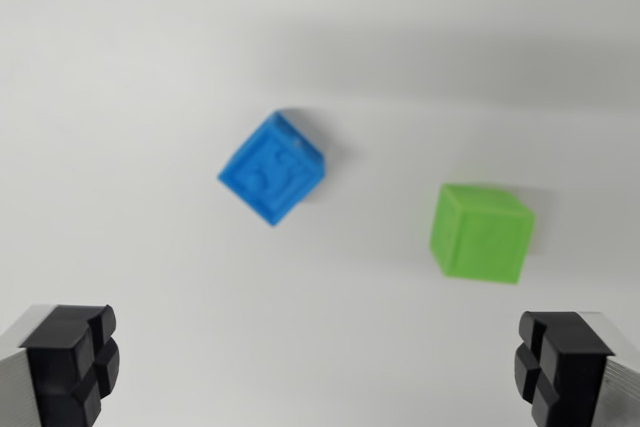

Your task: Stack cube

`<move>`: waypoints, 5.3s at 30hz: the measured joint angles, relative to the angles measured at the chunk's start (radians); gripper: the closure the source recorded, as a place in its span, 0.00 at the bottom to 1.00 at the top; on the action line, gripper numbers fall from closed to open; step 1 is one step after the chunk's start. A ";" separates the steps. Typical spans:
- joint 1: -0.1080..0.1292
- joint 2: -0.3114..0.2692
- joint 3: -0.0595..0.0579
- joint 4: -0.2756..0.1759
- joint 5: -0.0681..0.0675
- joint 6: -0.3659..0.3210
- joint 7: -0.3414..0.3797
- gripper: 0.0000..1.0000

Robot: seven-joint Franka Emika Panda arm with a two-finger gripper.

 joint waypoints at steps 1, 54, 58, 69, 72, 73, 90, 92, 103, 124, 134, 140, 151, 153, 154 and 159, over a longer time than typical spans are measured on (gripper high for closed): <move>-0.001 0.000 -0.001 -0.004 0.000 0.004 -0.002 0.00; -0.158 0.110 -0.079 -0.299 0.048 0.396 -0.215 0.00; -0.162 0.139 -0.079 -0.301 0.053 0.430 -0.220 0.00; -0.164 0.253 -0.072 -0.295 0.069 0.535 -0.231 0.00; -0.166 0.285 -0.069 -0.290 0.074 0.562 -0.234 0.00; -0.166 0.291 -0.068 -0.289 0.074 0.566 -0.234 0.00; -0.182 0.408 -0.051 -0.260 0.079 0.655 -0.239 0.00; -0.183 0.415 -0.050 -0.258 0.079 0.659 -0.239 0.00; -0.184 0.423 -0.048 -0.254 0.079 0.665 -0.239 1.00; -0.185 0.423 -0.048 -0.254 0.079 0.665 -0.239 1.00; -0.184 0.423 -0.048 -0.254 0.079 0.665 -0.239 1.00; -0.184 0.417 -0.048 -0.255 0.079 0.662 -0.239 1.00; -0.183 0.384 -0.050 -0.265 0.078 0.639 -0.239 1.00; -0.182 0.375 -0.050 -0.267 0.078 0.634 -0.239 1.00; -0.182 0.370 -0.051 -0.268 0.078 0.631 -0.239 1.00; -0.180 0.347 -0.053 -0.274 0.078 0.613 -0.238 1.00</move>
